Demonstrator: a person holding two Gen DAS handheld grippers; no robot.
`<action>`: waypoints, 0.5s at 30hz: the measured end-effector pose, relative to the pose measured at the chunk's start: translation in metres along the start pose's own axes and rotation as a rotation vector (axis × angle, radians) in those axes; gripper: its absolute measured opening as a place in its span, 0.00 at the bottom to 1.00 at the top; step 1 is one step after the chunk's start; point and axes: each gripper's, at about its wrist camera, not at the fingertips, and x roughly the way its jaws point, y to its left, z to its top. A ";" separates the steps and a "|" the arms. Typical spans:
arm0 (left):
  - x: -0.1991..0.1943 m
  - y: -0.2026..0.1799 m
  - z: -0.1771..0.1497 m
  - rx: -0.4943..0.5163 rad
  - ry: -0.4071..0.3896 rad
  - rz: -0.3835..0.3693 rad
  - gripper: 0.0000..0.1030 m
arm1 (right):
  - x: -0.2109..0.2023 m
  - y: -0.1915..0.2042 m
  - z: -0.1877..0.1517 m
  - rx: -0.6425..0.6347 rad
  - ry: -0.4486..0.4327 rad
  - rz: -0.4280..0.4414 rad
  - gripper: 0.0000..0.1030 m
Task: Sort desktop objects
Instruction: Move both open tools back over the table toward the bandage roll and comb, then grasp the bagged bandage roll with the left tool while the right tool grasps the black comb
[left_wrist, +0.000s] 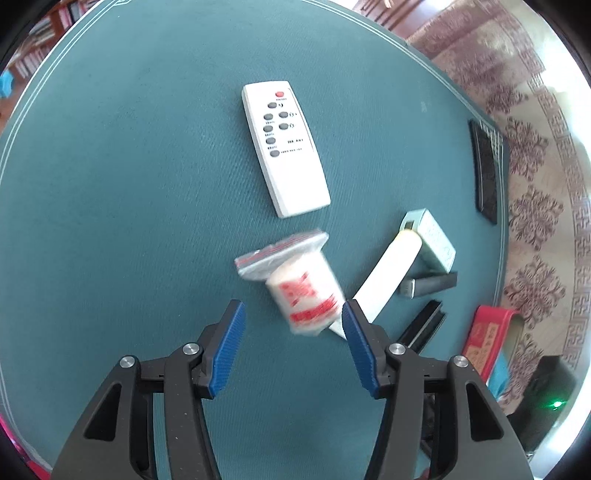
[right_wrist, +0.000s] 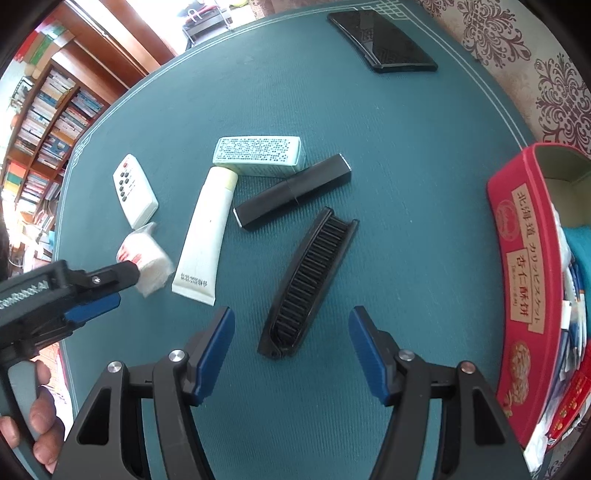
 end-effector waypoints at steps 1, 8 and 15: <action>0.000 0.001 0.001 -0.005 0.001 0.001 0.56 | 0.001 0.000 0.001 0.001 0.002 0.000 0.67; 0.013 0.007 0.001 -0.014 0.021 0.011 0.56 | 0.011 0.007 0.009 -0.006 0.010 -0.010 0.67; 0.013 0.010 -0.011 0.041 -0.010 0.034 0.56 | 0.014 0.011 0.010 -0.034 0.000 -0.038 0.67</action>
